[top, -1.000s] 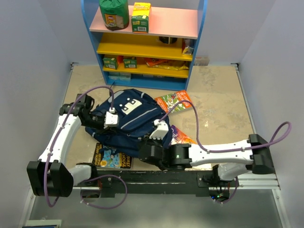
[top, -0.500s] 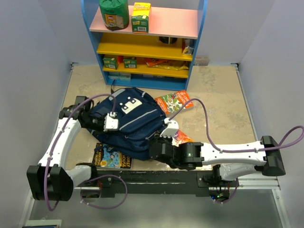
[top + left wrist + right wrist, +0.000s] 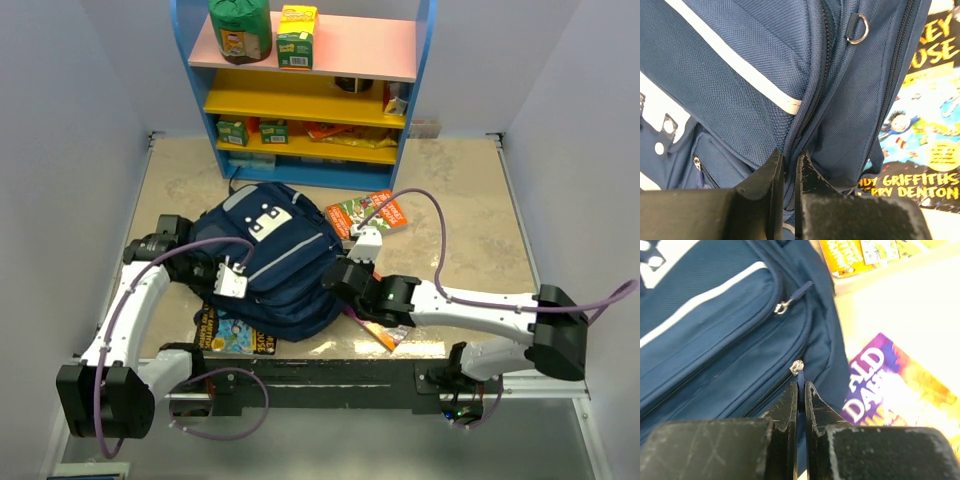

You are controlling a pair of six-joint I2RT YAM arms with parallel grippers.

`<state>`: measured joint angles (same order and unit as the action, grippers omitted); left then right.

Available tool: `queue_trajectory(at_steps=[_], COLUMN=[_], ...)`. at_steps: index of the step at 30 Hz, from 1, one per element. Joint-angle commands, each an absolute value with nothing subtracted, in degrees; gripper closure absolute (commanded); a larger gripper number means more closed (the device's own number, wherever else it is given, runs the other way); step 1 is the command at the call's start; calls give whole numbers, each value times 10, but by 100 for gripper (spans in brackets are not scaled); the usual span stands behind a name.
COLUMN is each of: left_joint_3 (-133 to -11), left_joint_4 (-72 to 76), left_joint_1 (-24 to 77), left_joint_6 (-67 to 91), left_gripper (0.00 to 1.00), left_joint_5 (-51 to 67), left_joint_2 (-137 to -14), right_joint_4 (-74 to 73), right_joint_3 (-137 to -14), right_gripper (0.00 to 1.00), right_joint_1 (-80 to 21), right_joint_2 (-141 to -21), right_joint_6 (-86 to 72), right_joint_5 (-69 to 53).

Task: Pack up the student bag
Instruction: Zip the student bag at the center of the board.

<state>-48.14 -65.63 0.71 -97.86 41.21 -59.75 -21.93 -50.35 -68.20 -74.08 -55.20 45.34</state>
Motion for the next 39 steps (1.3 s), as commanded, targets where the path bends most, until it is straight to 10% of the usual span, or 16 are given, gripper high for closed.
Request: queue_trajectory(at_steps=[1,2,5,6,16,22,39], left_joint_3=[-497,-504,-558,-575,-648,-521,-476], left_joint_4=[-638,-629,-632,-675,-641,-274,-135], left_joint_1=[-4,-4,-4,-4,46,265,371], left_joint_6=[-998,-965,-901,-905,-702,-302,-264], left_gripper=[98,86,4,0,0,0,0], left_joint_5=[374,379,410,422,663,470,258], left_joint_2=[-583,-582,-605,-626,-662,-606,-661], right_joint_4=[-142,-134,-96,-85,-58,-54,-57], right_joint_3=[-508,-507,-496,-492,-482,-480,-471], right_gripper=[100,100,100,100,100,100,100], right_joint_1=[-650,-650,-652,-652,-652,-652,-652], right_joint_2=[-769,-770,-768,-766,-756,-744,-724], right_joint_6=[-466,-463,-455,-454,-450,-451,-457], right_joint_5=[498,489,452,440,418,413,400])
